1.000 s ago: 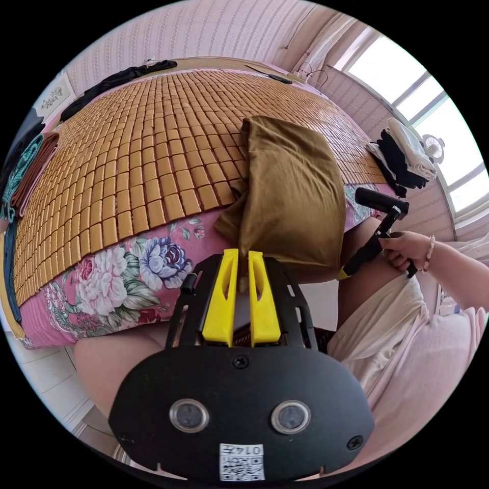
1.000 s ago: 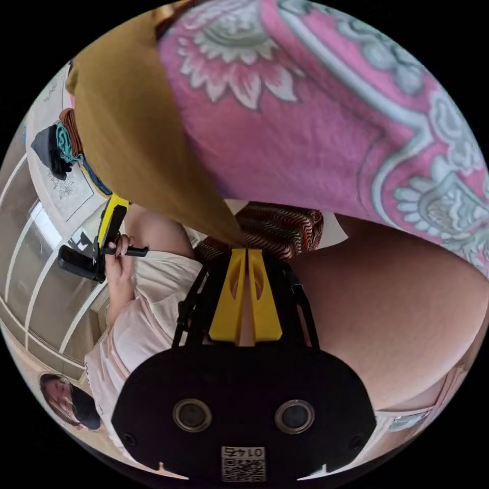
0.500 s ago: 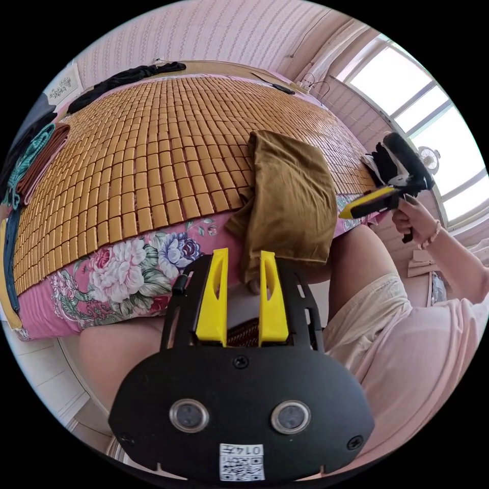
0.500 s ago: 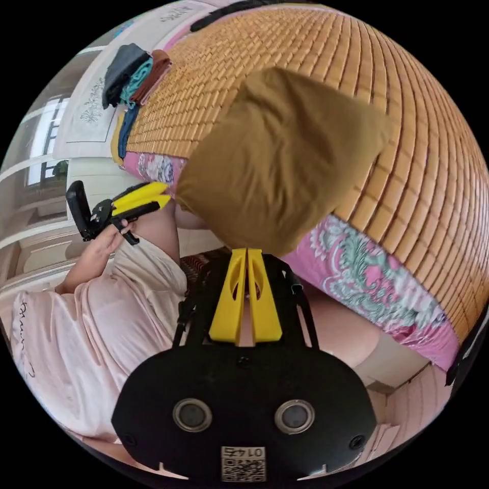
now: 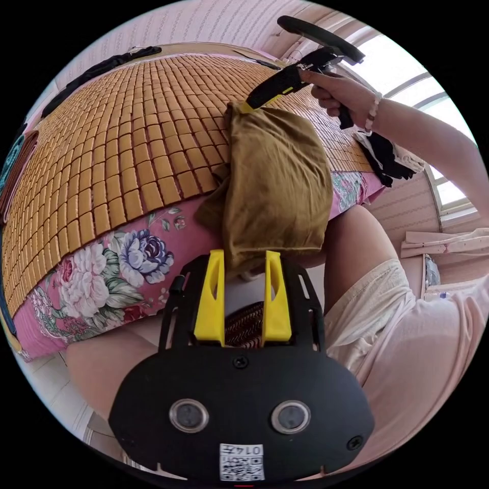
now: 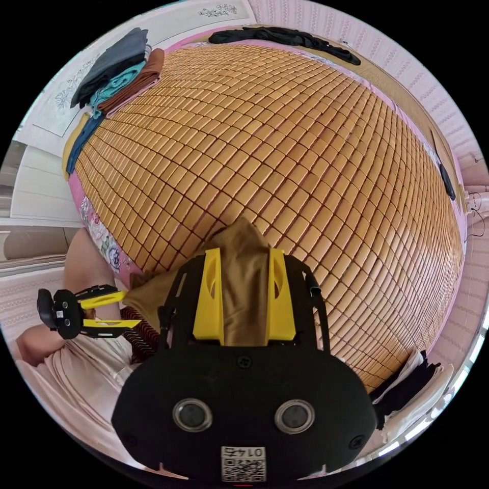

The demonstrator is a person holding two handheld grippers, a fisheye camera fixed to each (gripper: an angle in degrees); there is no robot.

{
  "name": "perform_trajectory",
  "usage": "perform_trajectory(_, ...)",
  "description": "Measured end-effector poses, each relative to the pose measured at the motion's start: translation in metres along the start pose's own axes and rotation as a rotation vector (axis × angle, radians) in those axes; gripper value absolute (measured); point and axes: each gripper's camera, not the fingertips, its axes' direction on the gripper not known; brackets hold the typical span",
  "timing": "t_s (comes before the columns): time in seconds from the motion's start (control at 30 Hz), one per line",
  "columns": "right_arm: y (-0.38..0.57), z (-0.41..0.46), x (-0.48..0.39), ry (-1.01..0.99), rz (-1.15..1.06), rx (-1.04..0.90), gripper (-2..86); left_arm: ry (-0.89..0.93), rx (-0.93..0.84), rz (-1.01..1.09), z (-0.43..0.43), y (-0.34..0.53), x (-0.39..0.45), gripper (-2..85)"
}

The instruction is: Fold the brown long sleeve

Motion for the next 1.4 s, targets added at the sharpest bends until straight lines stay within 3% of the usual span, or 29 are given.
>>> perform_trajectory(0.07, 0.005, 0.020, -0.005, -0.007, -0.017, -0.114, 13.0, 0.011, 0.011, -0.041, 0.001, -0.005, -0.005, 8.9)
perform_trajectory(0.3, 0.056, 0.012, -0.020, -0.064, -0.099, -0.097, 5.7, 0.014, 0.045, -0.030, -0.003, -0.016, -0.002, -0.2)
perform_trajectory(0.57, 0.235, -0.077, -0.006, -0.202, 0.035, 0.385, 5.1, -0.004, 0.225, 0.139, -0.074, -0.013, 0.040, -0.9)
perform_trajectory(0.8, 0.402, -0.128, -0.004, -0.155, 0.218, 0.632, 4.9, -0.035, 0.319, 0.411, -0.130, -0.033, 0.111, -1.0)
perform_trajectory(0.97, 0.525, -0.166, 0.001, -0.057, 0.404, 0.760, 4.6, 0.129, 0.365, 0.620, -0.163, -0.080, 0.175, -1.0)
perform_trajectory(1.23, 0.655, -0.290, 0.061, 0.196, 0.518, 0.666, 5.1, 0.536, 0.450, 0.874, -0.179, -0.217, 0.318, -0.6)
perform_trajectory(1.4, 0.655, -0.348, 0.196, 0.330, 0.774, 0.384, 8.7, 0.512, 0.570, 0.752, -0.173, -0.361, 0.422, 4.8)
